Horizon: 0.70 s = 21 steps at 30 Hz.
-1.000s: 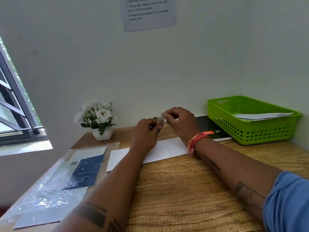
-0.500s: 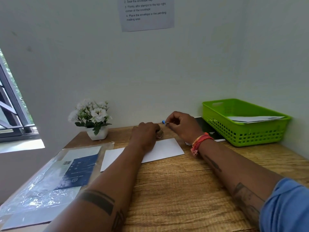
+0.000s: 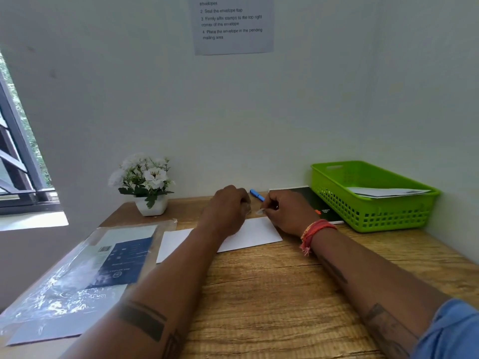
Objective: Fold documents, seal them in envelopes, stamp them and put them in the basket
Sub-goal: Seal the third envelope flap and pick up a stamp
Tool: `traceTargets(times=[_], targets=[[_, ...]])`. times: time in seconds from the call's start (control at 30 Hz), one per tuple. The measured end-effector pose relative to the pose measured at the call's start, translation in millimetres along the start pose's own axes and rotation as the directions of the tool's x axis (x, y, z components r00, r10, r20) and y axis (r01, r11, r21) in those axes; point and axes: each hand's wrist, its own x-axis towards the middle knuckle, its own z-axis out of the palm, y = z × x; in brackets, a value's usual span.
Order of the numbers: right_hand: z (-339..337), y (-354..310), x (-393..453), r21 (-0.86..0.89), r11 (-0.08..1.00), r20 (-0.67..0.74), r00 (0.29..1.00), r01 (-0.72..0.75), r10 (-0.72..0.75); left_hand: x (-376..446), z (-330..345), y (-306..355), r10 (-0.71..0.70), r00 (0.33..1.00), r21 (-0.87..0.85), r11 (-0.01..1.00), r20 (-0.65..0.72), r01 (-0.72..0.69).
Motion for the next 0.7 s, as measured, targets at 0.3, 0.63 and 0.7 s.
traceTargets(times=[0.3, 0.63, 0.7], targets=[[0, -16, -11, -0.222, 0.975, 0.083, 0.996, 0.033, -0.015, -15, -3, 5, -0.032, 0.976, 0.004, 0.999, 0.216, 0.031], [-3, -22, -14, -0.290, 0.955, 0.147, 0.989, 0.055, -0.013, -14, 3, 2, 0.009, 0.965, -0.012, 1.000, 0.261, -0.006], [-3, -23, -14, -0.304, 0.951, 0.160, 0.987, 0.059, -0.010, -13, 2, 2, 0.016, 0.961, 0.006, 1.000, 0.276, -0.018]])
